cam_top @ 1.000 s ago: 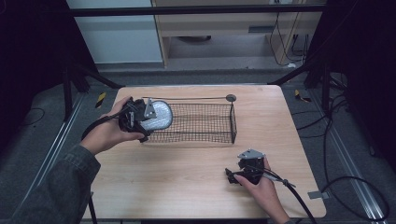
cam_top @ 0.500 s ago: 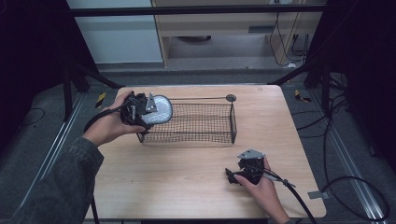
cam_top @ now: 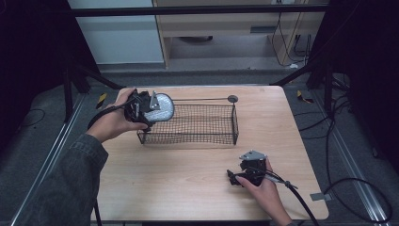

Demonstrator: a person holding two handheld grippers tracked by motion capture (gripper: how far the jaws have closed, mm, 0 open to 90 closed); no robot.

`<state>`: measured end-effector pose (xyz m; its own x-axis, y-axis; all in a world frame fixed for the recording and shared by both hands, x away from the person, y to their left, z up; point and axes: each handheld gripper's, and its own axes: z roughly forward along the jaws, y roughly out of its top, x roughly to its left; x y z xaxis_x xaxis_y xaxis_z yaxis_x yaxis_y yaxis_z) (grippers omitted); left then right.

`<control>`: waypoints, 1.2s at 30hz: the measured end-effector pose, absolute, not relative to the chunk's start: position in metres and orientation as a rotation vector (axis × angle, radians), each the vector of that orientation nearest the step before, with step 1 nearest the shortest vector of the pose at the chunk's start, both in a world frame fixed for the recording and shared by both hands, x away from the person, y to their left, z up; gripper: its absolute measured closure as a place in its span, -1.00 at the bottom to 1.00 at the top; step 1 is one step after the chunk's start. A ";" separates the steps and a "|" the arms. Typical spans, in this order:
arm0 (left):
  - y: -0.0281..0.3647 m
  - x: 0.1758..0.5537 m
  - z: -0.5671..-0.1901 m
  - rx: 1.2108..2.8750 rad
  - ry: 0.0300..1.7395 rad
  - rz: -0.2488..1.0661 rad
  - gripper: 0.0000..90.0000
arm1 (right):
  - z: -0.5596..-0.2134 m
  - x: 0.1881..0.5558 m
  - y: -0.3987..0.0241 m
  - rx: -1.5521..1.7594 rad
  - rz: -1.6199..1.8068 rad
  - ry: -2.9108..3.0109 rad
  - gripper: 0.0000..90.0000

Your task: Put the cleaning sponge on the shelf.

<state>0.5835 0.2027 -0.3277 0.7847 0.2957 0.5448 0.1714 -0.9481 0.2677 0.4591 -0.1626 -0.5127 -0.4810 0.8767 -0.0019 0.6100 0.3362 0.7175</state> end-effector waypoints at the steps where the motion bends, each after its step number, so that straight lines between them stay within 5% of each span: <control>1: 0.203 0.584 -0.328 2.772 0.367 0.896 -0.79 | -0.513 0.459 -0.163 1.311 0.936 2.217 -0.99; 36: 0.192 0.613 -0.352 2.773 0.298 0.841 -0.79 | -0.513 0.459 -0.162 1.315 0.935 2.215 -0.99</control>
